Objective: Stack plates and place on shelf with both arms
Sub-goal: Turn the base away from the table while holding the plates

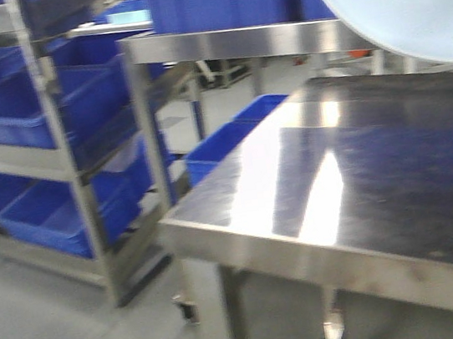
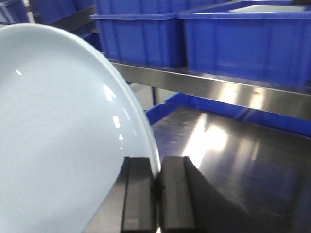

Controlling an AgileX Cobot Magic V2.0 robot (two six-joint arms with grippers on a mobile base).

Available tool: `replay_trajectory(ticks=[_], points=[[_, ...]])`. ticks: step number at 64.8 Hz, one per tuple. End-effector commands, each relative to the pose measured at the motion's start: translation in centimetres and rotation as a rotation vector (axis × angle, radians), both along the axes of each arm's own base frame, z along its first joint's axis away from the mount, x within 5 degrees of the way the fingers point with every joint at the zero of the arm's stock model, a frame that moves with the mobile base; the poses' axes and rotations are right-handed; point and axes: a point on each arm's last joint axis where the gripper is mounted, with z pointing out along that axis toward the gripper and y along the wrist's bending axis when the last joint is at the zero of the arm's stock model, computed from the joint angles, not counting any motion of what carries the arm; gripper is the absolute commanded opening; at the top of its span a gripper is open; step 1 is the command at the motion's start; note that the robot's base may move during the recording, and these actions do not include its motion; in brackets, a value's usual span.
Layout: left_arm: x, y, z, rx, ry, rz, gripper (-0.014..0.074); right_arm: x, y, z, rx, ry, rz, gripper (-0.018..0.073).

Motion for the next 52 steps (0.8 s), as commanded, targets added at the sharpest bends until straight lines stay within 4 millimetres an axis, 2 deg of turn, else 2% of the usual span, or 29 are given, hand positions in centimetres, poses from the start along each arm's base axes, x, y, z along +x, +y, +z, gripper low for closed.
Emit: replay_trajectory(ticks=[1,52], points=[[-0.04,0.15,1.72,-0.024,-0.105,0.015,0.0082,-0.06,-0.24,1.96,0.009,-0.129,-0.026,0.0056],[-0.04,0.15,1.72,-0.024,-0.105,0.015,0.0082,-0.06,-0.24,1.94,0.009,-0.127,-0.025,0.0056]])
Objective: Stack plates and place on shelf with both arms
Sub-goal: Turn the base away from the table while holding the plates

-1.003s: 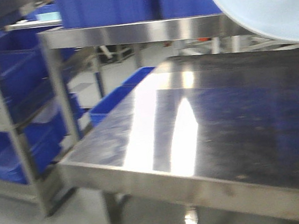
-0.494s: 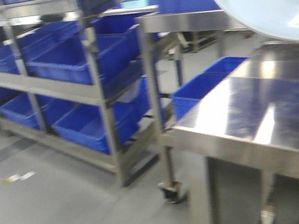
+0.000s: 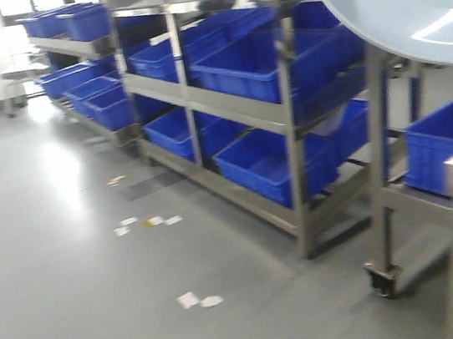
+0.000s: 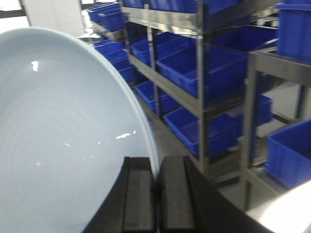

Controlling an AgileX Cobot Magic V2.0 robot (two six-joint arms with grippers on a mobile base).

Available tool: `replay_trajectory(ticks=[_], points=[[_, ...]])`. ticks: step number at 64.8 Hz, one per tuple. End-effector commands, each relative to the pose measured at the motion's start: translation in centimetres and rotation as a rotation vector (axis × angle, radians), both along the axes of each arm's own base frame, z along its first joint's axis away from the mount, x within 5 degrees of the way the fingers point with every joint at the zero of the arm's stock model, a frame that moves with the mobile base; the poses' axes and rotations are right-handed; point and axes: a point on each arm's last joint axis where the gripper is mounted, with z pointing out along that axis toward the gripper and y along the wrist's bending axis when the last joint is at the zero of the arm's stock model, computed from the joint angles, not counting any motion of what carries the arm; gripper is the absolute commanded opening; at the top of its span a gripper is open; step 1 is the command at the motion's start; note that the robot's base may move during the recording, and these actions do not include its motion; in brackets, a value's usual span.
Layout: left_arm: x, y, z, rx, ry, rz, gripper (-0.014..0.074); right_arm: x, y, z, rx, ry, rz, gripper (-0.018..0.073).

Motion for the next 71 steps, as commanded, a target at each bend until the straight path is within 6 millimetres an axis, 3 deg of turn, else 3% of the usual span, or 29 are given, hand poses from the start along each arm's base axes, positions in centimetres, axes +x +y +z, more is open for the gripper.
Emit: replay_trajectory(ticks=[1,71], points=[[-0.04,0.15,1.72,-0.024,-0.105,0.015,0.0082,-0.06,-0.24,1.94,0.010,-0.127,-0.025,0.0056],[-0.04,0.15,1.72,-0.024,-0.105,0.015,0.0082,-0.06,-0.24,1.94,0.010,-0.127,-0.025,0.0056]])
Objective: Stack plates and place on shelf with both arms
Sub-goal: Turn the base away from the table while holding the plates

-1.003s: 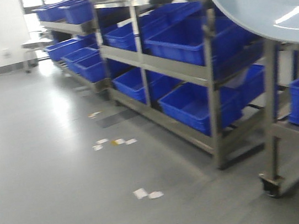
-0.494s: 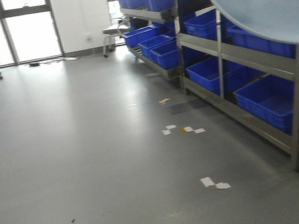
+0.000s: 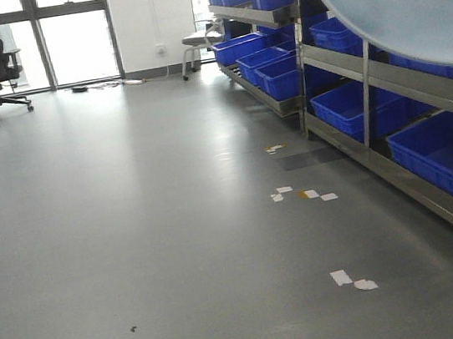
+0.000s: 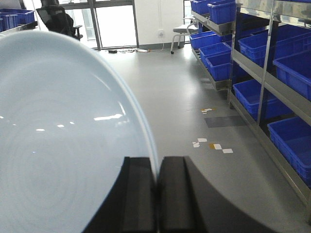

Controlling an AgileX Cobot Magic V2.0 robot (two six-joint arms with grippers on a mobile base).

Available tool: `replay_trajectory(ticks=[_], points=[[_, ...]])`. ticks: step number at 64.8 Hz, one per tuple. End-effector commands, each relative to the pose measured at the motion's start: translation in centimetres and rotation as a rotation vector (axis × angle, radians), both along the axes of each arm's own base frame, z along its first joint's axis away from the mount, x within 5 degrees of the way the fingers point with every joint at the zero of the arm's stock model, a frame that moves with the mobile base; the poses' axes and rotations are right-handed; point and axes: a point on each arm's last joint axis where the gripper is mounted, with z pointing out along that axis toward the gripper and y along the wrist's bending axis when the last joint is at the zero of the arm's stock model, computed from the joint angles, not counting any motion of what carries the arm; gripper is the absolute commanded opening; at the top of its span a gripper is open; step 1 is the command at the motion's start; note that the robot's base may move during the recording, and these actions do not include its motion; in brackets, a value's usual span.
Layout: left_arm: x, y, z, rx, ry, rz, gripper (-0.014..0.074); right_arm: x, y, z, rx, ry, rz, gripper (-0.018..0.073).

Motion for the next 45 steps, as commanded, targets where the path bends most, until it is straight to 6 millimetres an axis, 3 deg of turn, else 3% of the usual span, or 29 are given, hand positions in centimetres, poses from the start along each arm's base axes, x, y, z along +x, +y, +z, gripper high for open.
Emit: replay_trajectory(ticks=[1,45], points=[[-0.01,0.14,1.70,-0.024,-0.104,0.015,0.0082,-0.06,-0.24,1.96,0.011,-0.129,-0.026,0.0056],[-0.01,0.14,1.70,-0.024,-0.104,0.015,0.0082,-0.06,-0.24,1.96,0.011,-0.129,-0.026,0.0056]])
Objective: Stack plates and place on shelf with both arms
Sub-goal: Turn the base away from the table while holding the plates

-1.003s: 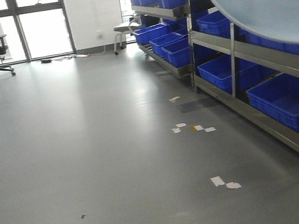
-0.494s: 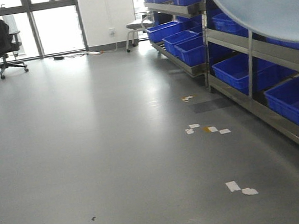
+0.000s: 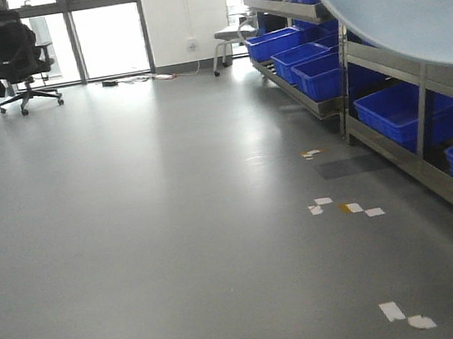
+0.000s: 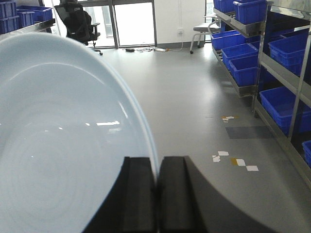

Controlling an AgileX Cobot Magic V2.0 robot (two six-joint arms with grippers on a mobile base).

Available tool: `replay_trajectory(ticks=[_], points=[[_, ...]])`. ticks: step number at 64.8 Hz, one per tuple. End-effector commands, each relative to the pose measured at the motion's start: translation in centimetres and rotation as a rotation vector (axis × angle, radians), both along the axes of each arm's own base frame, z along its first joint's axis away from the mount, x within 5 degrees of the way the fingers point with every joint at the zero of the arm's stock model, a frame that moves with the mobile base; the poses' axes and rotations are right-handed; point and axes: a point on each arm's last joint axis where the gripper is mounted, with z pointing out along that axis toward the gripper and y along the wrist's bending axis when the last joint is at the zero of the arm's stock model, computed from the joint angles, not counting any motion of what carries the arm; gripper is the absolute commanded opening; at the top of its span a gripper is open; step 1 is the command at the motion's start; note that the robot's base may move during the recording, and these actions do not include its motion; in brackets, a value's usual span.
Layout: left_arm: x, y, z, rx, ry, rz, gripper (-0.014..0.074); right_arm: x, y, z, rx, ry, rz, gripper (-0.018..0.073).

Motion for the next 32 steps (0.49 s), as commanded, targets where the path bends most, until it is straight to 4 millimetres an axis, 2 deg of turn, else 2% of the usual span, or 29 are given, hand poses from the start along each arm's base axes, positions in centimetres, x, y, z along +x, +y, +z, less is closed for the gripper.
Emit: replay_trajectory(ticks=[1,32], points=[[-0.01,0.14,1.70,-0.024,-0.104,0.015,0.0082,-0.06,-0.24,1.96,0.011,-0.129,-0.026,0.0056],[-0.01,0.14,1.70,-0.024,-0.104,0.015,0.0082,-0.06,-0.24,1.96,0.011,-0.129,-0.026,0.0056]])
